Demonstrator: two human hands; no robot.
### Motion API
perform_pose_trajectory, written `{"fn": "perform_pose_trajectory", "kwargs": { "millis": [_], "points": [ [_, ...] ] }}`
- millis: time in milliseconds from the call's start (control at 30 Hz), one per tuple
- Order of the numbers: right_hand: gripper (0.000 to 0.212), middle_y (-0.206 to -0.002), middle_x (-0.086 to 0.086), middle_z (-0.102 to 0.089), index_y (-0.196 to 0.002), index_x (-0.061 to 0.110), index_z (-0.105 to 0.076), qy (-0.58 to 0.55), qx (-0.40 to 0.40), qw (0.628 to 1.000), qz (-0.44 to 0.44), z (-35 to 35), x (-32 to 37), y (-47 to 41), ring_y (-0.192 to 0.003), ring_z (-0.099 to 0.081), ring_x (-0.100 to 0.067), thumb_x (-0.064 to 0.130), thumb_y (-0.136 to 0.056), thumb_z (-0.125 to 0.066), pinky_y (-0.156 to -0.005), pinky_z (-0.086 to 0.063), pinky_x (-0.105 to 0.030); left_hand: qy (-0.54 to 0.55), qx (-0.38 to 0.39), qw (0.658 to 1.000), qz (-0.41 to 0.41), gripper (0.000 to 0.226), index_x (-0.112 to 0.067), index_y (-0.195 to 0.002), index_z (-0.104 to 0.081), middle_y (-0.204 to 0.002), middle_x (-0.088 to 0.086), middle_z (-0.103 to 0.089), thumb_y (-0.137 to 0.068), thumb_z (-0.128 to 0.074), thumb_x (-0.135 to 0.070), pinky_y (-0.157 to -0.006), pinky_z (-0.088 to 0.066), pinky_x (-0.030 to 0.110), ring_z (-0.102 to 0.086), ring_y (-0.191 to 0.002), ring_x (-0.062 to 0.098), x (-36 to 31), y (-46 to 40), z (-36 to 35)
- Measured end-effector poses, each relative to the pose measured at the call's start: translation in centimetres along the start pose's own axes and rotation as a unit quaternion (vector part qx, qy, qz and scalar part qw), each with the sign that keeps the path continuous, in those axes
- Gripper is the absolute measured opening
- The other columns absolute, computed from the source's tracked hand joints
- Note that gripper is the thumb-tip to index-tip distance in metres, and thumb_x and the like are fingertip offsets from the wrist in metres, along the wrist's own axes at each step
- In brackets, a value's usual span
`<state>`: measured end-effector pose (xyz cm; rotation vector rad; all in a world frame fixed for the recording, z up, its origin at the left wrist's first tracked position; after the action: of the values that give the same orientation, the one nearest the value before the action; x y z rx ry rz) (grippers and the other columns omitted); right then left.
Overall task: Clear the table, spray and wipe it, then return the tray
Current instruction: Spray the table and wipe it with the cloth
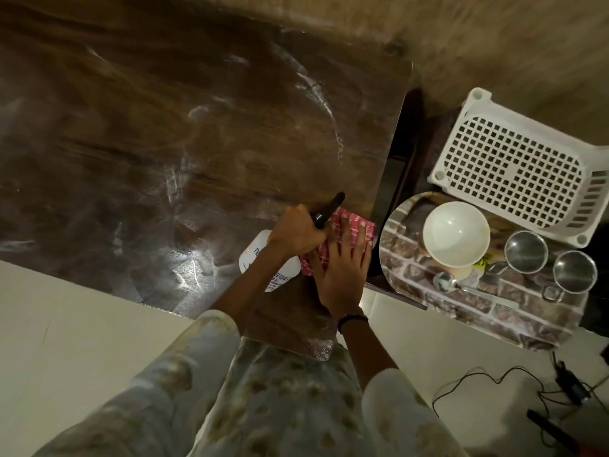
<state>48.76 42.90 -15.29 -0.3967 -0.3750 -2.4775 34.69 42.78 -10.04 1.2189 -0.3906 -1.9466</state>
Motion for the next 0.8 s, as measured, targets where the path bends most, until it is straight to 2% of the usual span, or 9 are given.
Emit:
{"fn": "perform_pose_trajectory", "kwargs": {
  "millis": [133,233,333,433,567,633,667,733,800],
  "points": [
    [0.060,-0.152,-0.008,-0.035,-0.142,0.020,-0.042,-0.007,0.003,1.000,0.000,-0.1,-0.2,-0.2,-0.143,-0.021,-0.031,0.052,-0.092,-0.048,-0.116,-0.018,-0.055,-0.017,0.017,1.000,0.005,0.035,-0.003,-0.103,-0.064,-0.089,0.011,-0.068,-0.082,-0.068,-0.031,-0.076,-0.052,0.032,-0.065,-0.081,0.023,-0.5,-0.3,0.0],
    [0.061,-0.155,-0.007,-0.030,-0.144,0.021,-0.039,0.001,0.001,1.000,-0.015,-0.1,-0.2,-1.0,-0.144,-0.016,-0.031,0.053,-0.093,-0.046,-0.116,-0.019,-0.056,0.024,0.032,0.999,-0.007,0.030,-0.003,-0.099,-0.063,-0.081,0.006,-0.064,-0.083,-0.069,-0.028,-0.069,-0.050,0.027,-0.061,-0.073,0.017,-1.3,0.0,0.9],
    [0.066,-0.158,-0.006,-0.021,-0.148,0.023,-0.029,0.019,-0.005,0.999,-0.047,0.2,0.1,-3.4,-0.146,-0.011,-0.034,0.056,-0.092,-0.039,-0.115,-0.018,-0.059,0.067,0.025,0.997,-0.018,0.011,-0.019,-0.080,-0.059,-0.066,-0.003,-0.058,-0.083,-0.069,-0.024,-0.054,-0.043,0.016,-0.058,-0.056,0.003,-1.1,0.3,2.0],
    [0.070,-0.159,-0.008,-0.017,-0.151,0.024,-0.021,0.019,-0.008,0.997,-0.074,0.9,0.5,-7.5,-0.145,-0.011,-0.037,0.060,-0.093,-0.036,-0.117,-0.009,-0.056,0.100,-0.008,0.995,-0.024,0.017,-0.023,-0.072,-0.056,-0.060,-0.006,-0.056,-0.082,-0.070,-0.023,-0.050,-0.039,0.009,-0.056,-0.049,-0.001,-0.6,0.3,3.3],
    [0.071,-0.160,-0.006,-0.012,-0.152,0.027,-0.015,0.026,0.004,0.996,-0.085,1.9,2.0,-13.6,-0.146,-0.007,-0.037,0.064,-0.092,-0.024,-0.116,-0.003,-0.054,0.130,-0.033,0.991,-0.012,0.022,-0.008,-0.086,-0.068,-0.073,0.009,-0.065,-0.082,-0.070,-0.030,-0.064,-0.048,0.024,-0.061,-0.066,0.015,0.6,-0.2,4.8],
    [0.074,-0.161,-0.005,-0.008,-0.152,0.028,-0.013,0.043,0.012,0.996,-0.071,2.0,3.2,-15.5,-0.147,-0.004,-0.035,0.065,-0.088,-0.012,-0.117,-0.002,-0.054,0.133,-0.041,0.990,-0.014,0.021,-0.007,-0.088,-0.069,-0.075,0.013,-0.066,-0.083,-0.069,-0.027,-0.064,-0.048,0.024,-0.061,-0.066,0.015,0.9,-0.4,5.5],
    [0.075,-0.161,-0.005,-0.005,-0.152,0.028,-0.011,0.050,0.025,0.997,-0.055,2.0,3.9,-15.6,-0.147,-0.001,-0.035,0.064,-0.087,-0.010,-0.117,-0.001,-0.054,0.133,-0.045,0.990,-0.014,0.018,-0.008,-0.083,-0.068,-0.069,0.012,-0.063,-0.083,-0.069,-0.026,-0.059,-0.047,0.020,-0.058,-0.058,0.010,1.0,-0.5,6.0],
    [0.073,-0.161,-0.006,-0.005,-0.152,0.027,-0.012,0.048,0.037,0.998,0.000,1.3,5.4,-14.1,-0.147,0.000,-0.035,0.062,-0.088,-0.016,-0.117,-0.001,-0.054,0.121,-0.048,0.991,-0.009,0.019,-0.010,-0.072,-0.062,-0.056,0.005,-0.053,-0.083,-0.069,-0.023,-0.046,-0.040,0.014,-0.048,-0.045,0.008,1.3,-0.9,6.8],
    [0.067,-0.160,-0.007,-0.013,-0.151,0.026,-0.020,0.033,0.032,0.997,0.054,0.8,5.8,-10.9,-0.147,-0.004,-0.034,0.058,-0.092,-0.024,-0.118,-0.005,-0.056,0.109,-0.051,0.993,-0.003,0.019,-0.006,-0.071,-0.058,-0.053,0.004,-0.050,-0.083,-0.068,-0.018,-0.044,-0.038,0.016,-0.046,-0.046,0.014,1.6,-1.4,7.5]
  ]
}}
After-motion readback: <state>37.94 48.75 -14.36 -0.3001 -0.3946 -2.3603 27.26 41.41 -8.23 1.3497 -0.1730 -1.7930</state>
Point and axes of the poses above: each hand's wrist, its own y-axis away from the middle knuckle, its own z-axis out of the back of the hand, x = y × z, the point moved 2 cm from there along -y, towards the middle knuckle
